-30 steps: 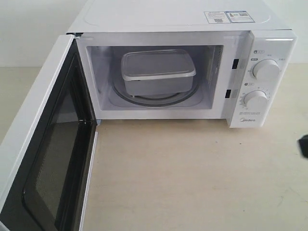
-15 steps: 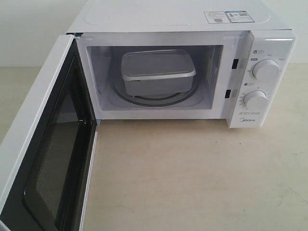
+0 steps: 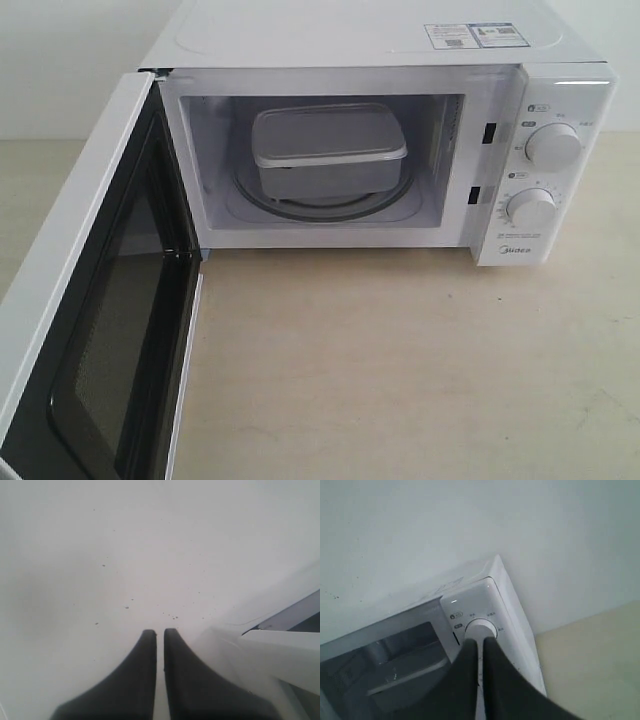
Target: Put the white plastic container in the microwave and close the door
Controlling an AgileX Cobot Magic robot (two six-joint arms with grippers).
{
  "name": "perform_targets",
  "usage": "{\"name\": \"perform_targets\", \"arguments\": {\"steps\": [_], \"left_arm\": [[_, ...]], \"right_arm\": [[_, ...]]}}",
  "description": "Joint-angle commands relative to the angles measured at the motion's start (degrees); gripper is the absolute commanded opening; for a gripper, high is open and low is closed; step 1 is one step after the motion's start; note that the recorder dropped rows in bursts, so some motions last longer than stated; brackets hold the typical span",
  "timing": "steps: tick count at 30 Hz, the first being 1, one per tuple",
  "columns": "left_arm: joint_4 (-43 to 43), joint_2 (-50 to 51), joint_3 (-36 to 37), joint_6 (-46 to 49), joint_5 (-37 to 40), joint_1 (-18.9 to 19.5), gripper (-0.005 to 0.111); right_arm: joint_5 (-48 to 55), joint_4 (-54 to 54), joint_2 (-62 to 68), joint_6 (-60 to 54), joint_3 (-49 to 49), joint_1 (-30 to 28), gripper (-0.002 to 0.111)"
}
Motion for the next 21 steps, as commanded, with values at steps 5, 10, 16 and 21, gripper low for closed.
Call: {"name": "perform_targets", "arguments": {"steps": [5, 10, 16, 21], "left_arm": [[0.0, -0.2, 0.0, 0.1, -0.1, 0.1, 0.004], [0.0, -0.2, 0.0, 0.1, -0.1, 0.1, 0.004], [0.0, -0.2, 0.0, 0.1, -0.1, 0.1, 0.004], [0.0, -0.2, 0.0, 0.1, -0.1, 0.1, 0.004]], "right_arm": [[6.7, -0.3, -0.2, -2.1, 0.3, -0.3, 0.0], [14.3, -10.9, -0.2, 0.9, 0.3, -0.5, 0.0], [22.8, -24.7, -0.2, 3.6, 0.3, -0.6, 0.0], [22.8, -24.7, -0.2, 3.4, 0.3, -0.6, 0.0]]}}
